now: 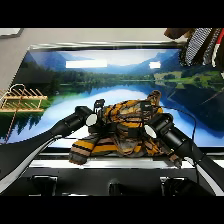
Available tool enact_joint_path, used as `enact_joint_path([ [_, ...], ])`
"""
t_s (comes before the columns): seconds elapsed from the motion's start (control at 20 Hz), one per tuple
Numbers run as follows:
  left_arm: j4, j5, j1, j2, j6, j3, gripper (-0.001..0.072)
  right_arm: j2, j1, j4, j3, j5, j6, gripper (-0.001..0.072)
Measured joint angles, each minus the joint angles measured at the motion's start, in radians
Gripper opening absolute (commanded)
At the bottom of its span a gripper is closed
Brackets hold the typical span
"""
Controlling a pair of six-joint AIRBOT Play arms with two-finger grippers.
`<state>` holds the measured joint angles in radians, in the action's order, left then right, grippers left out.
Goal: Fold the clothes and pants, and hang the long-sleeved shirts on hangers.
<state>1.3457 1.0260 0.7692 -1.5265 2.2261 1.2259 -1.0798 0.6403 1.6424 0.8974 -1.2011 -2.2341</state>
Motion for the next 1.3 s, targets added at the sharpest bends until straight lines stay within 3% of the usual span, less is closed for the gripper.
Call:
enact_joint_path([
  [0.25,-0.01,-0.033,0.0,-0.018,0.008,0.0,0.0248,0.0,0.0,0.001,0.0,0.005,0.003,0.0037],
  [0.3,-0.016,-0.037,0.0,-0.023,0.01,0.001,0.0103,0.0,0.0,0.001,0.0,0.005,0.003,0.0037],
  [0.35,-0.021,-0.043,0.0,-0.028,0.01,0.001,0.0029,0.0,0.0,0.001,0.0,0.005,0.002,0.0037],
  [0.75,0.001,0.021,-0.013,-0.038,0.006,0.076,0.0026,0.017,-0.001,0.004,0.002,-0.001,0.007,0.0037],
  [0.95,0.078,0.165,-0.031,-0.038,-0.032,0.28,0.0026,0.058,-0.001,0.059,0.083,-0.037,0.015,0.0036],
  [1.3,0.169,0.483,-0.061,-0.034,-0.1,0.741,0.0026,0.089,-0.001,0.22,0.433,-0.104,0.046,0.0036],
])
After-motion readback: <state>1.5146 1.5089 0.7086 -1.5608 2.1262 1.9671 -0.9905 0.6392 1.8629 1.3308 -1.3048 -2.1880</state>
